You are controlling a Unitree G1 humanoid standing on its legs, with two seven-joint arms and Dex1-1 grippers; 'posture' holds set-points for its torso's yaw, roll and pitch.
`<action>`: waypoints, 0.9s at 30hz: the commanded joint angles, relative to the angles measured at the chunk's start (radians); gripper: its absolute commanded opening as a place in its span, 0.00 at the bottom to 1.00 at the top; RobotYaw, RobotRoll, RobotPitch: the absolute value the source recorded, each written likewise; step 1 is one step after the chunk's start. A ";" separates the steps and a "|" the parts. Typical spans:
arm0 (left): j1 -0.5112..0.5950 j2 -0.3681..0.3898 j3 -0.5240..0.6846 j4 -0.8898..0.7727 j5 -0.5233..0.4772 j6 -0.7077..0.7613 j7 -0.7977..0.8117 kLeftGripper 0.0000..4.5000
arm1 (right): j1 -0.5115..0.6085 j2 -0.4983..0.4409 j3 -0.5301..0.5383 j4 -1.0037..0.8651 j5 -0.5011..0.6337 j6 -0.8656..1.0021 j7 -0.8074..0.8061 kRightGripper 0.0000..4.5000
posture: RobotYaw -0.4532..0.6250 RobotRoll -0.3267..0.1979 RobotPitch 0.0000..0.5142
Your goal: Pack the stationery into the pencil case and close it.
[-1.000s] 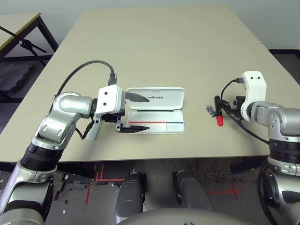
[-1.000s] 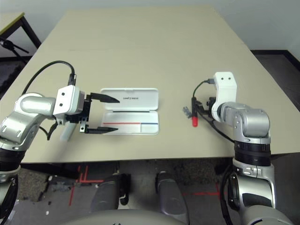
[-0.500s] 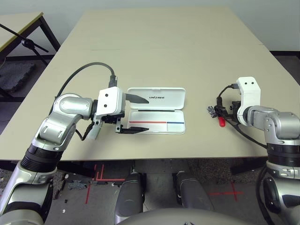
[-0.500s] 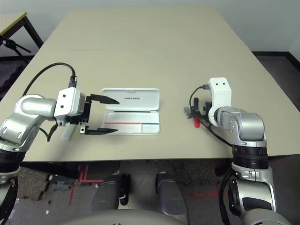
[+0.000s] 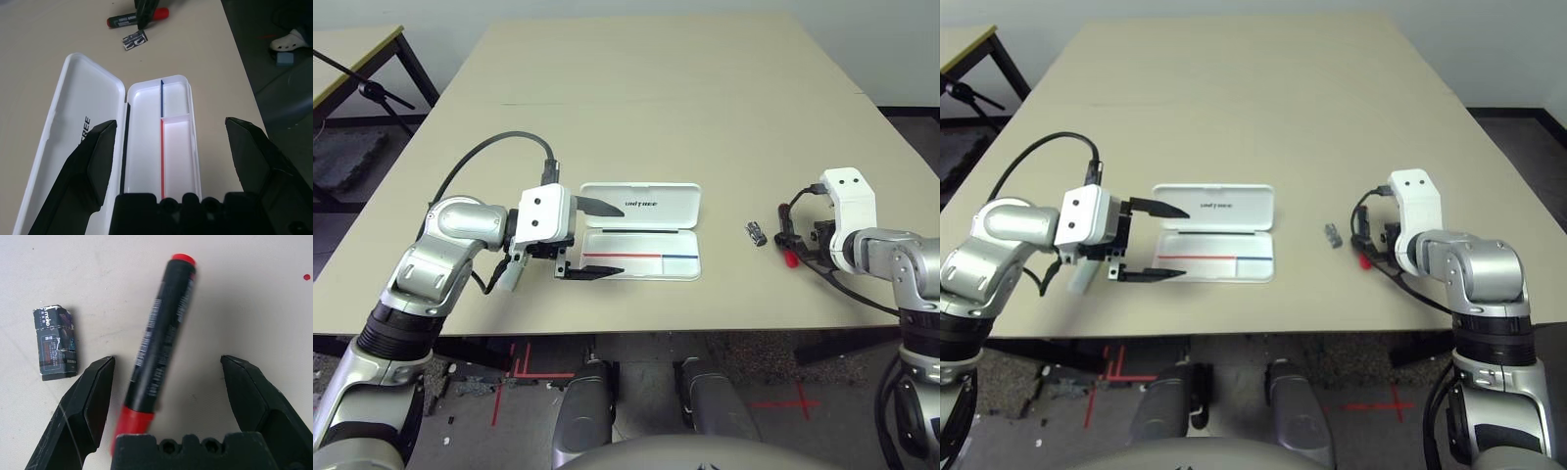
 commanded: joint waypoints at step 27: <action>0.015 0.029 0.000 -0.005 0.008 -0.012 -0.011 1.00 | -0.010 -0.403 0.204 -0.089 0.057 -0.507 0.606 0.12 | 0.34 0.62 0.22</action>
